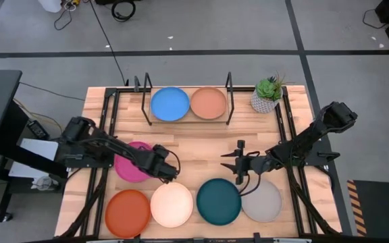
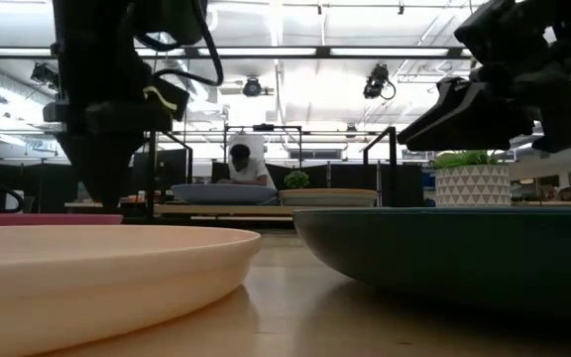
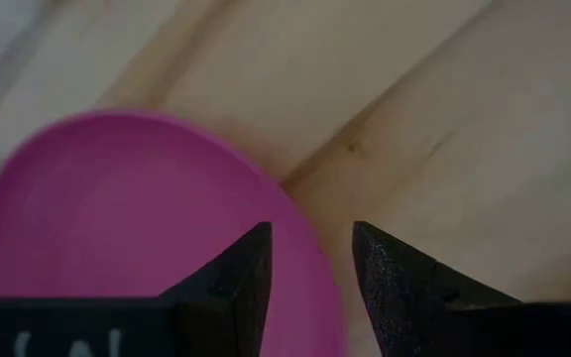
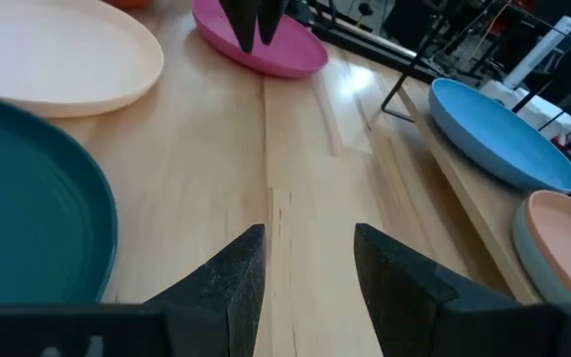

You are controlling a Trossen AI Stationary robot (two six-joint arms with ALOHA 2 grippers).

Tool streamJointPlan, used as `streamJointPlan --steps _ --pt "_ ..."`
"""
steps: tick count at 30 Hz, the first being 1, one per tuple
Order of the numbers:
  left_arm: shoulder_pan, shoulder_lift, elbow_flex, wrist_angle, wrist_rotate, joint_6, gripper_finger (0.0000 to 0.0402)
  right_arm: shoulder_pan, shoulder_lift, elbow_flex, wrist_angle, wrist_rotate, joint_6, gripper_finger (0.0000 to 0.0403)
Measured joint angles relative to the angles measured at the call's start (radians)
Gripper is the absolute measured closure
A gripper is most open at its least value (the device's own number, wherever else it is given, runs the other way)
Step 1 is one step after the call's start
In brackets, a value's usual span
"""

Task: Place and stack plates onto a shelf
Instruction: Stack the pink plate on top of the blue plate on the shelf

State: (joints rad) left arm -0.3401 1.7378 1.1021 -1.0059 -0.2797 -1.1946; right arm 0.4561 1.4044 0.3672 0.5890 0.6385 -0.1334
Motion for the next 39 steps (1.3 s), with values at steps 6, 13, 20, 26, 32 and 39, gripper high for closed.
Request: streamJointPlan --steps 6,13,20,26,32,39 --pt "0.000 0.042 0.006 -0.013 0.039 -0.025 0.0251 0.001 0.000 0.000 0.002 -0.014 0.000 0.0241" --pt "-0.016 0.064 0.005 -0.038 0.063 -0.021 0.0254 0.001 0.000 0.000 0.008 -0.030 0.002 0.0241" --pt "-0.023 0.111 0.004 -0.036 0.128 0.010 0.0276 0.001 0.000 0.001 0.005 -0.046 0.006 0.0241" --pt "-0.022 0.124 0.004 -0.037 0.132 0.037 0.0314 0.001 0.000 0.001 0.011 -0.057 0.004 0.0241" --pt "-0.021 0.121 0.022 -0.059 0.182 0.084 0.0386 0.001 0.000 0.001 0.010 -0.057 0.006 0.0241" --pt "-0.043 0.121 0.219 -0.067 0.145 0.475 0.0386 0.001 0.000 0.001 0.004 -0.057 0.006 0.0241"
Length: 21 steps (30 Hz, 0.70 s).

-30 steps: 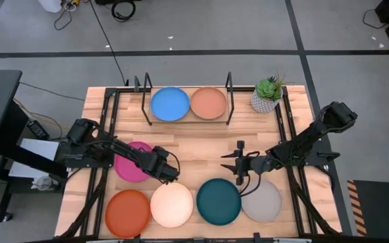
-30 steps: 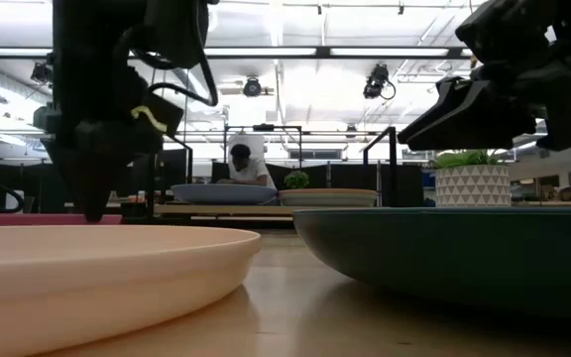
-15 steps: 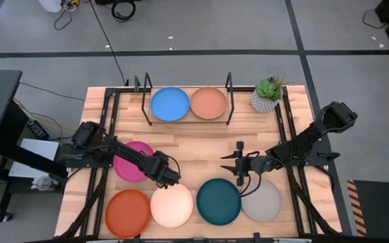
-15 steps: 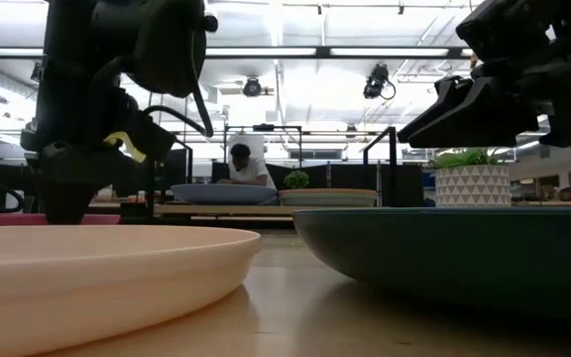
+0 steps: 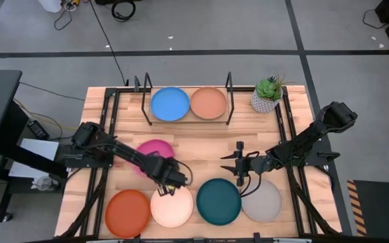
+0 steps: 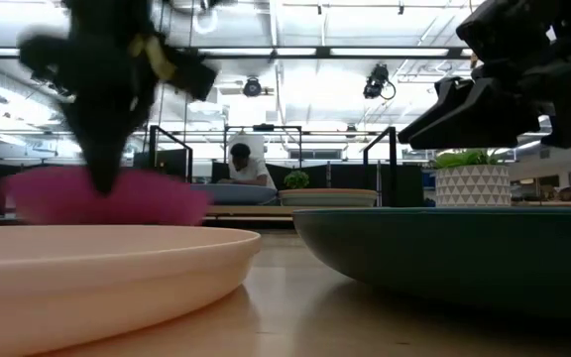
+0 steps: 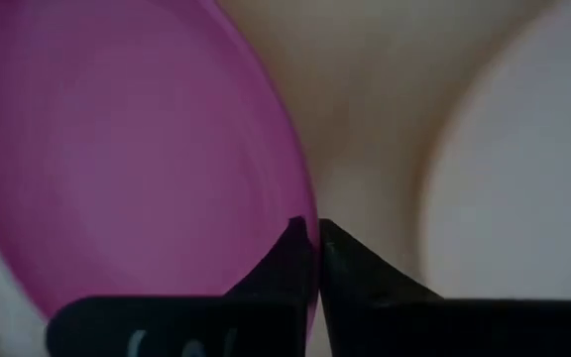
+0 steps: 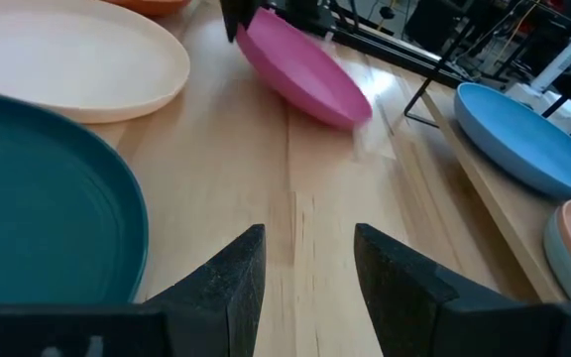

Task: Place and stack plates onto a shelf
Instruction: Stack the pink plate on top of the blue plate on the shelf

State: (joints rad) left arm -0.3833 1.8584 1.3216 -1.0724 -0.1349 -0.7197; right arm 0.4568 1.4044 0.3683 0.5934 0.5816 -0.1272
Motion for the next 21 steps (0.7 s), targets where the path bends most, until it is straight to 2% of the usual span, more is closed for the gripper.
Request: streamJointPlan --steps 6,9,12,21 --pt "-0.002 0.000 0.152 -0.020 -0.164 0.446 0.0386 0.000 0.000 0.000 -0.004 0.000 0.000 0.0241" --pt "0.004 0.000 0.214 -0.018 -0.280 0.604 0.0386 0.000 0.000 0.000 -0.004 0.000 0.000 0.0241" --pt "0.031 0.000 0.246 -0.030 -0.396 0.698 0.0386 0.000 0.000 0.000 -0.005 0.000 0.000 0.0241" --pt "0.278 0.000 0.242 -0.065 -0.375 0.798 0.0386 0.000 0.000 0.000 -0.005 0.000 -0.001 0.0241"
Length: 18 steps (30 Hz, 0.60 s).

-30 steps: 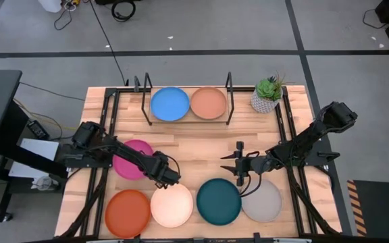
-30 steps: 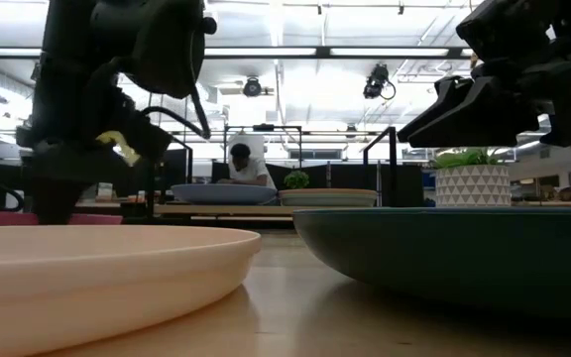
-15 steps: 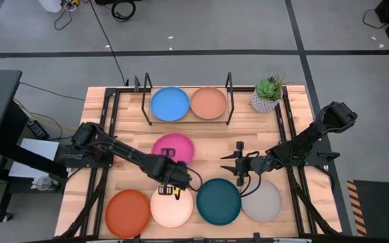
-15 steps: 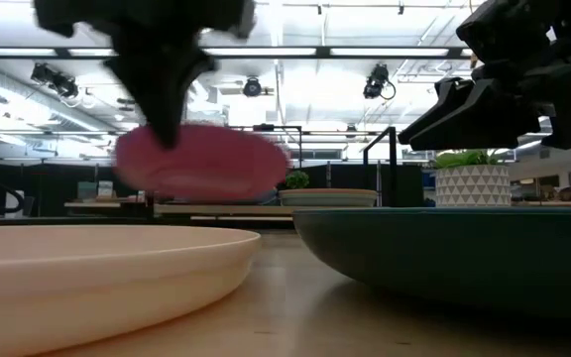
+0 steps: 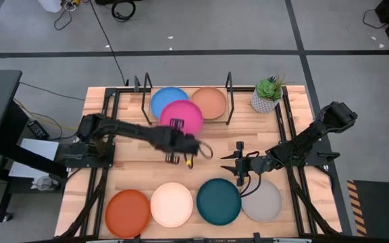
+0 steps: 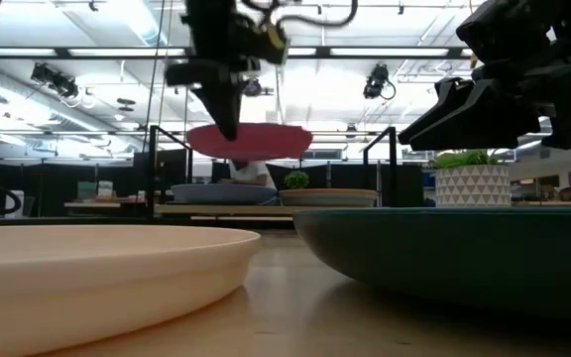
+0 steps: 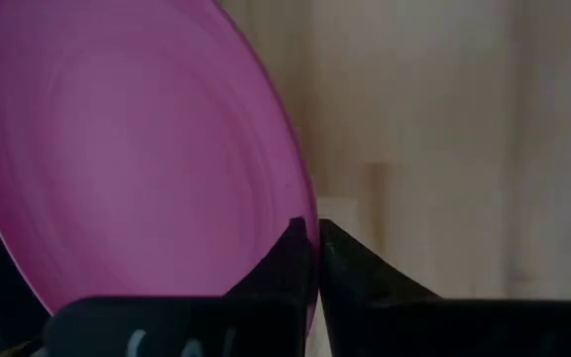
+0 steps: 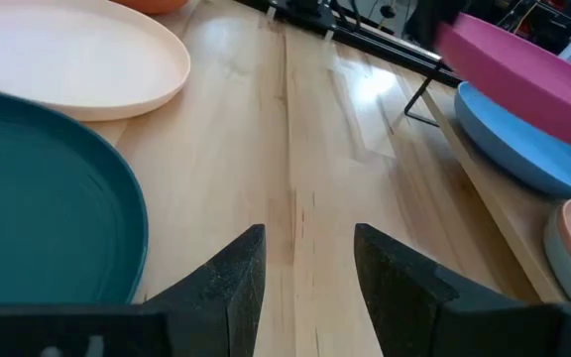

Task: Place and stack plates onto a shelf
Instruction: Stack the pink plate on top of the blue plate on the shelf

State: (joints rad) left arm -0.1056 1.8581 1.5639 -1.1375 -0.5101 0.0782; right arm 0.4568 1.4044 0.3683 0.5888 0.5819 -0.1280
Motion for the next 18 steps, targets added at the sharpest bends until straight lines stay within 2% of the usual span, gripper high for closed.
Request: streamJointPlan --steps 8,18 --pt "0.182 0.000 0.000 0.012 0.057 0.062 0.0386 0.000 0.000 0.000 -0.037 0.000 0.025 0.0241" --pt "0.326 0.020 0.000 0.063 0.054 -0.006 0.0379 0.019 0.000 0.000 -0.042 -0.006 0.050 0.0241"
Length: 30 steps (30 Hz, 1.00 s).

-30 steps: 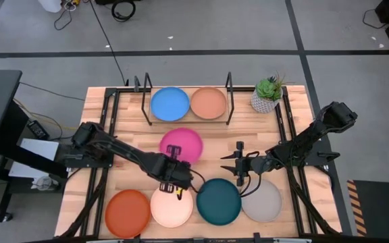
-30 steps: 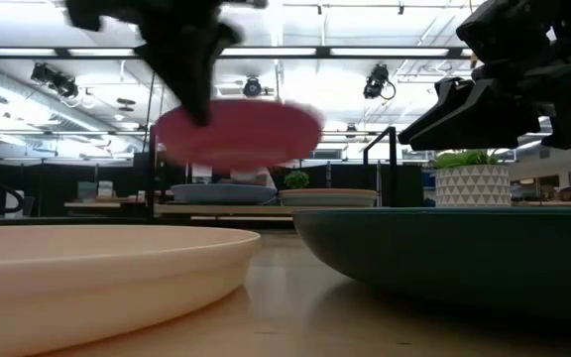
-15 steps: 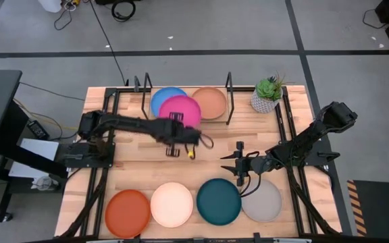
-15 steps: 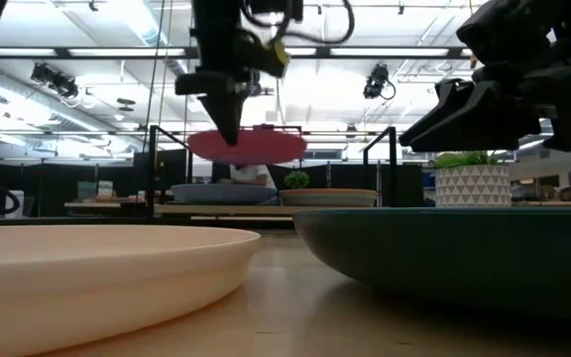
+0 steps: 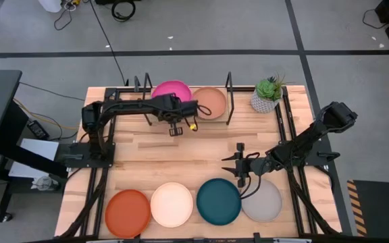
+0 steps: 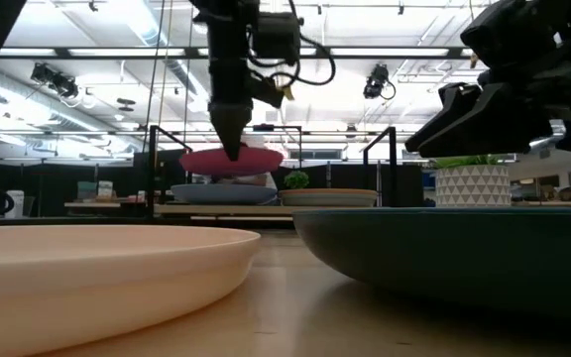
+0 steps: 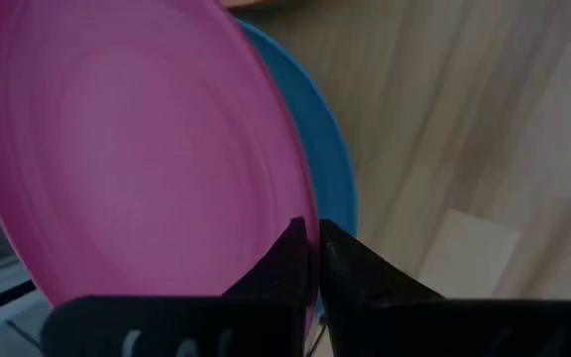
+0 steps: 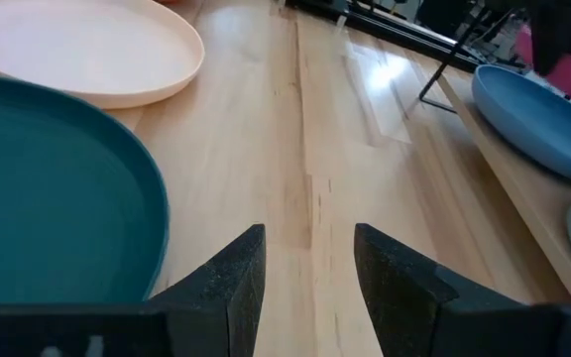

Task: Place and stack plates onto a shelf
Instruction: Stack the pink plate on top of the blue plate on the shelf, then stack the orange plate on top of the pink plate on the shelf

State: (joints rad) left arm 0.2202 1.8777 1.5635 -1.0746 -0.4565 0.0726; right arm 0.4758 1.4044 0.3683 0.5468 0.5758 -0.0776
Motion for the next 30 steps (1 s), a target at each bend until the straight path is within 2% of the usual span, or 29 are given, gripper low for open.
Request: streamJointPlan --steps 5,14,17,24,30 --pt "0.026 0.027 0.000 0.025 0.061 -0.042 0.0381 0.016 0.000 0.000 0.004 0.005 -0.001 0.0241" --pt "0.028 0.069 0.000 0.040 0.053 -0.059 0.0371 0.016 0.000 0.000 0.002 0.008 0.003 0.0241" --pt "0.029 0.069 0.000 0.041 0.051 -0.088 0.0353 0.016 0.000 0.000 0.000 0.006 0.004 0.0241" --pt "0.022 0.064 0.002 0.041 0.014 -0.100 0.0274 0.016 0.000 0.000 -0.001 0.006 0.006 0.0241" --pt "0.005 0.033 0.004 0.124 -0.011 -0.117 0.0261 0.016 0.000 0.000 -0.001 0.006 0.005 0.0241"
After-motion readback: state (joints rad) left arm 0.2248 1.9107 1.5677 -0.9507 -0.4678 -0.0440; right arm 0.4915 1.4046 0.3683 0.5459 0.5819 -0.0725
